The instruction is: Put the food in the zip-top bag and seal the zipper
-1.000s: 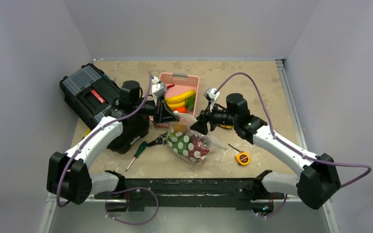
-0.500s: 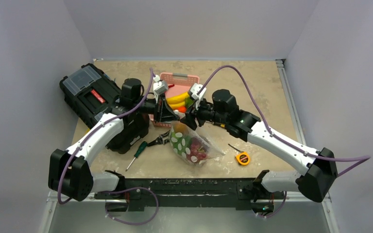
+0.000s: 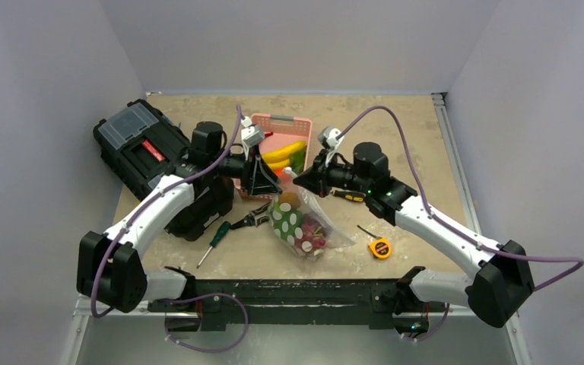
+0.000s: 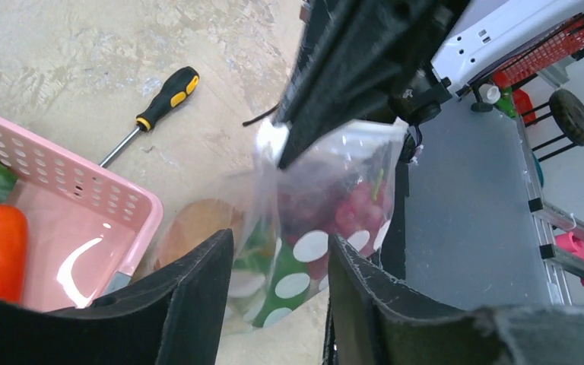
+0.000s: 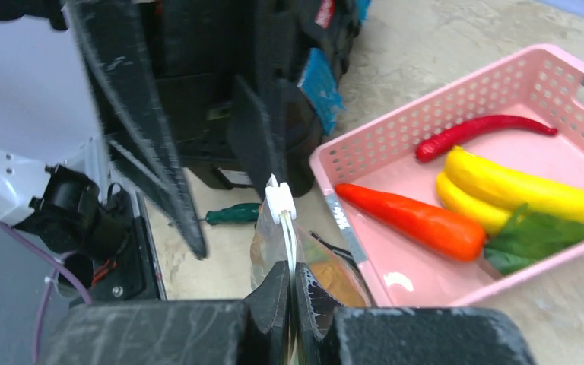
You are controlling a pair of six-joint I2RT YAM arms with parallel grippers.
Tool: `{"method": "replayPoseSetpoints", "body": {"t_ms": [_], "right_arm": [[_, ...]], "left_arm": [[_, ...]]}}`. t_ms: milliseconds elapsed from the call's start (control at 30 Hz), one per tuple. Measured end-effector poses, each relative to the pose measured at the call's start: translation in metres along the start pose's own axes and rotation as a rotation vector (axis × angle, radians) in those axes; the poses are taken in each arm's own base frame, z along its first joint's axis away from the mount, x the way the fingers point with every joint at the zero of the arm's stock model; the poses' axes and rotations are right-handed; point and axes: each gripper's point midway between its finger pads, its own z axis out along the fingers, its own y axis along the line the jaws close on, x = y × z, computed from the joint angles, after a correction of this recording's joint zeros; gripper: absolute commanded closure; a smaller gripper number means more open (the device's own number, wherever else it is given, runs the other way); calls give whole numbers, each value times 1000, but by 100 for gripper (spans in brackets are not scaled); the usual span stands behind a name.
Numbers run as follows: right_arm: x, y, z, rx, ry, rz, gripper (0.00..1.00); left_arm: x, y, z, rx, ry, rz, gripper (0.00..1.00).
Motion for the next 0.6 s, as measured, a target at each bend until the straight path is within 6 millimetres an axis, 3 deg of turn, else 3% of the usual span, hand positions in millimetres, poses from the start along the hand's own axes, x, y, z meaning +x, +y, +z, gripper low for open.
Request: {"method": "replayPoseSetpoints", "body": {"t_ms": [133,400,600], "right_arm": [[-1,-18,-10,-7,-30,99,100],[-3,7,-10,-154,-28,132,100],[-1,15,-10,-204,-21,136,100]], "left_arm": [[1,5,4,13,3,-30,50],[2,17,12,21,-7,-83,49],[0,27,12,-22,-30,-62,47]]}}
